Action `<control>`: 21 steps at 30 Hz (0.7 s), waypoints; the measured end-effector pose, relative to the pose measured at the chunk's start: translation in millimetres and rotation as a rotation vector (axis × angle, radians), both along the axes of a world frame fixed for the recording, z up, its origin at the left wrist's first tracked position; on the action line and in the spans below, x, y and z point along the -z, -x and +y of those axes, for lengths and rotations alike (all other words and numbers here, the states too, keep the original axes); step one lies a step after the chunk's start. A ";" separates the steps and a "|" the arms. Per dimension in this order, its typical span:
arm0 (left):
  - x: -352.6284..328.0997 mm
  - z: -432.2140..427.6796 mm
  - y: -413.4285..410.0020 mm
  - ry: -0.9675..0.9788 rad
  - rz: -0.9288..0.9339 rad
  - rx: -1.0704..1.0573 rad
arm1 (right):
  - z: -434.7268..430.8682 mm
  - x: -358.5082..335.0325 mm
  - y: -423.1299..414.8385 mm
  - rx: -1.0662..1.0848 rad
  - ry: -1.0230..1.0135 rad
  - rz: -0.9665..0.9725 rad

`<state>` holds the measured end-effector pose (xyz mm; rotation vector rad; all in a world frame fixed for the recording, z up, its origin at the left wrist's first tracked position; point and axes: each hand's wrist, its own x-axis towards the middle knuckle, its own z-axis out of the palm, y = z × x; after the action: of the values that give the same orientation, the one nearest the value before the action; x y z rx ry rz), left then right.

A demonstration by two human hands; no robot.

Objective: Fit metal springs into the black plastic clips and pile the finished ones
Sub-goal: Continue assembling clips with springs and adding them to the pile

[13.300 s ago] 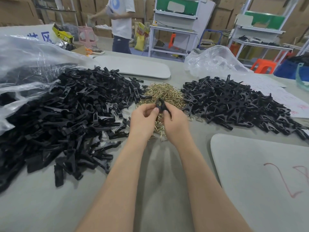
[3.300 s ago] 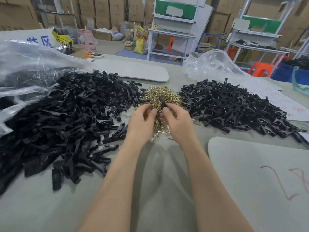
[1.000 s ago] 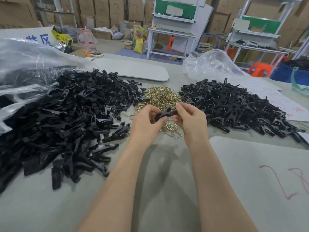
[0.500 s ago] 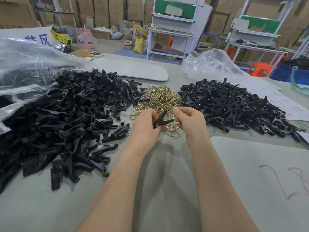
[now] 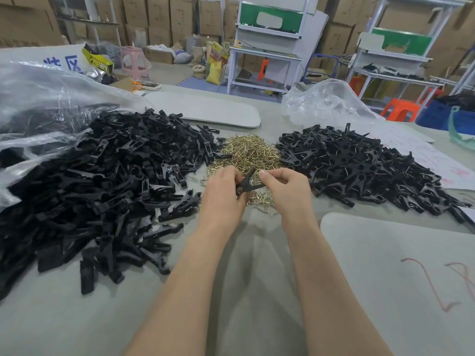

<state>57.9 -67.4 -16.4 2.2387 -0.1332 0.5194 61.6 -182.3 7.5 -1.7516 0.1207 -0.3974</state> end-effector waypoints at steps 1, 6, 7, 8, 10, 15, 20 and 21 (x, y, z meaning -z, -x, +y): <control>0.3 0.1 -0.2 0.008 0.002 0.004 | -0.3 0.1 0.1 -0.004 -0.002 0.002; 1.8 0.7 -0.4 -0.009 0.000 0.001 | -1.8 0.8 -0.1 -0.004 -0.001 0.024; 1.9 0.7 -0.3 -0.020 -0.005 0.004 | -2.3 1.1 -0.2 0.003 0.003 0.028; 2.3 0.6 -0.3 -0.028 -0.011 0.007 | -2.8 1.2 -0.4 0.010 0.007 0.030; 2.2 0.8 0.0 -0.032 -0.021 0.011 | -4.0 1.4 -0.3 0.013 0.020 0.032; 0.9 0.7 -0.5 -0.012 -0.031 0.014 | -3.0 3.8 -2.1 0.023 0.057 0.020; 2.1 4.2 -1.3 -0.016 -0.031 0.018 | -6.0 2.9 -1.5 -0.057 -0.002 0.116; 2.0 4.5 -1.4 -0.019 -0.034 0.031 | -8.6 1.8 -0.9 -0.089 -0.020 0.149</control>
<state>59.3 -62.9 -18.4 2.2434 -0.1906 0.5422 62.6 -190.9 5.7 -1.7594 0.1519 -0.2005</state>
